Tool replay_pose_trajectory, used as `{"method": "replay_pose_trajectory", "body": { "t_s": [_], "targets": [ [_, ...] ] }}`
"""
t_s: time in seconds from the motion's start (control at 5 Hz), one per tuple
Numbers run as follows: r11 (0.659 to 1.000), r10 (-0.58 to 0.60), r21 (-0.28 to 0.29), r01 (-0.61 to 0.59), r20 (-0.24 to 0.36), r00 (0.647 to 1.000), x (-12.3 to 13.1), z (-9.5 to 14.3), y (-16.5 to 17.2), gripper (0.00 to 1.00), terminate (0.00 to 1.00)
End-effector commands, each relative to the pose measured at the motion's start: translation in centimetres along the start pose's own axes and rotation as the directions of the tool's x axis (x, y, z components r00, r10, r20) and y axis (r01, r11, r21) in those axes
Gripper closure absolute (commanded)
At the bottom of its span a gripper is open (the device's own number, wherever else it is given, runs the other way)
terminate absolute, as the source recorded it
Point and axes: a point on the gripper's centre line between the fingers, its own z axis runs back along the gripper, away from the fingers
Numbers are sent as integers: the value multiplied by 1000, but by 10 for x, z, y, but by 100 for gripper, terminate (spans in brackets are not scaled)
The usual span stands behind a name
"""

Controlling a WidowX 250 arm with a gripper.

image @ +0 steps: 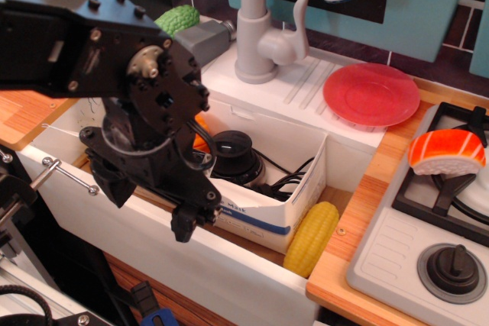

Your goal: Close white1fbox flap

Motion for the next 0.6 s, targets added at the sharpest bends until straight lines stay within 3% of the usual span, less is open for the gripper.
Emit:
{"method": "replay_pose_trajectory", "body": {
  "t_s": [0.0,0.4],
  "targets": [
    [1000,0,0,0,0,1000,0,0,0,0,0],
    [999,7,-32,-7,17,1000,8,-9,2,0,0]
  ]
}}
